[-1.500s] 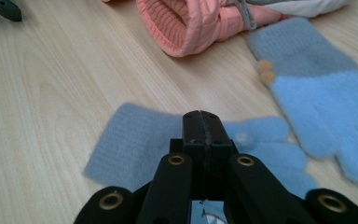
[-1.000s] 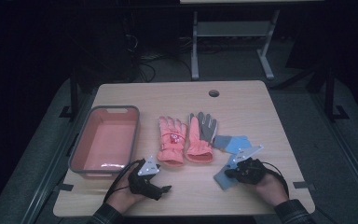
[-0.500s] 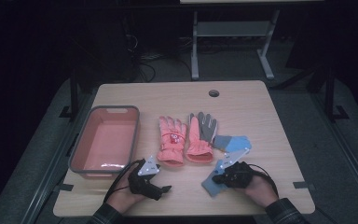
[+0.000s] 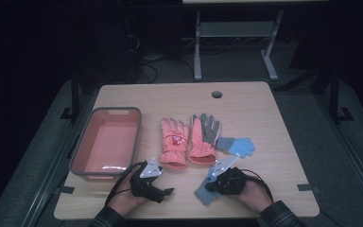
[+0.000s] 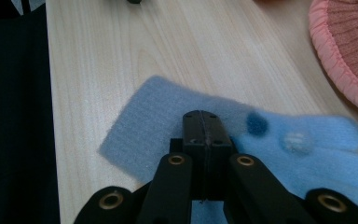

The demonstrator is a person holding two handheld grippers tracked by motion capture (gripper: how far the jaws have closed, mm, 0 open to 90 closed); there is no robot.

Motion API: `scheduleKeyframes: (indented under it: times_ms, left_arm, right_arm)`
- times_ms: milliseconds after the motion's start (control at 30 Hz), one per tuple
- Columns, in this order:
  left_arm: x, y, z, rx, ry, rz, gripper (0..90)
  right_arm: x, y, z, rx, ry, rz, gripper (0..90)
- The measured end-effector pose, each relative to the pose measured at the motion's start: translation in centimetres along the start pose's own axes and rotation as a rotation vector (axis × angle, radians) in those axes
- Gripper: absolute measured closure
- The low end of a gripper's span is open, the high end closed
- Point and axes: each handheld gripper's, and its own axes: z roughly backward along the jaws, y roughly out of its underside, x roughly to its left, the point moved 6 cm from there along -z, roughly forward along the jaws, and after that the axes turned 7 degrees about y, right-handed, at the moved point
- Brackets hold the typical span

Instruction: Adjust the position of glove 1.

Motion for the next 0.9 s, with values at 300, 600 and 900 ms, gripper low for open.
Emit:
scheduleKeyframes:
  times_ms: [300, 600, 900]
  left_arm:
    - [0.0, 0.0, 0.0, 0.0, 0.0, -0.001, 11.7]
    - [0.0, 0.0, 0.0, 0.0, 0.0, 0.0, 11.7]
    - [0.1, 0.0, 0.0, 0.003, -0.002, -0.002, 11.7]
  right_arm:
    - [-0.2, 0.0, 1.9, -0.046, 0.013, -0.081, 89.3]
    - [2.1, -1.4, 0.0, -0.024, -0.015, 0.017, 89.7]
    - [1.4, 0.6, 1.0, 0.012, 0.005, -0.017, 89.8]
